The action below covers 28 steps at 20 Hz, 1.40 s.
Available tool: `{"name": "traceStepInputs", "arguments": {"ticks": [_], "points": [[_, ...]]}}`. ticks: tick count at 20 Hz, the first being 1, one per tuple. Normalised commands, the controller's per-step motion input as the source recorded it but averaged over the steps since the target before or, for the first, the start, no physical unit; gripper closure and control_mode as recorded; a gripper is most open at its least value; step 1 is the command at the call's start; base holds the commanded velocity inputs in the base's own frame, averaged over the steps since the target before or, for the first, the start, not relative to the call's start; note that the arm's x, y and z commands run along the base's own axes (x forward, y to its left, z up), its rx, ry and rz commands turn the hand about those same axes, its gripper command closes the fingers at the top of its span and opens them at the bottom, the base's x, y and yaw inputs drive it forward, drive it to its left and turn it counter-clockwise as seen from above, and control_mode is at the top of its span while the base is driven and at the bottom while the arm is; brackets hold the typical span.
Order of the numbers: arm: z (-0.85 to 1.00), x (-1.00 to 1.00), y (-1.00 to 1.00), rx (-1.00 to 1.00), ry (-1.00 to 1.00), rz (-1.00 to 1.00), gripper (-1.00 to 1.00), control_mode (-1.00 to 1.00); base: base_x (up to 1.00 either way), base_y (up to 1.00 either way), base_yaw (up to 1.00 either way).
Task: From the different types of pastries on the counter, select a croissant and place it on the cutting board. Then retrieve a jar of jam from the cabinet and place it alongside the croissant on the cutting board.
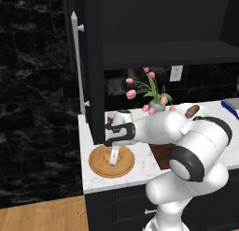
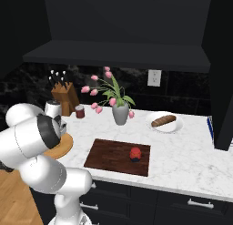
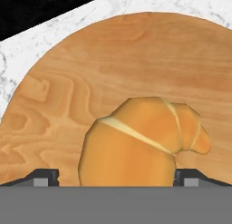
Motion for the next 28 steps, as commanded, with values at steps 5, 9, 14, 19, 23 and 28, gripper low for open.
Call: {"name": "traceStepInputs", "arguments": {"ticks": [5, 9, 14, 19, 23, 28], "points": [[-0.18, 0.11, 0.22, 0.00, 0.00, 0.00, 1.00, -1.00, 0.00, 0.00, 0.00], [-0.11, 0.14, 0.17, 0.00, 0.00, 0.00, 1.00, -1.00, 0.00, 0.00, 0.00], [0.14, 0.01, -0.17, -0.01, 0.01, 0.00, 1.00, -1.00, 0.00, 0.00, 0.00], [0.15, 0.00, -0.13, -0.02, 0.02, 0.00, 1.00, -1.00, 0.00, 0.00, 0.00], [0.13, 0.03, -0.42, -0.07, 0.10, 0.00, 1.00, -1.00, 0.00, 0.00, 0.00], [0.14, 0.04, -0.65, -0.07, 0.12, 0.00, 1.00, -1.00, 0.00, 0.00, 0.00]]}}
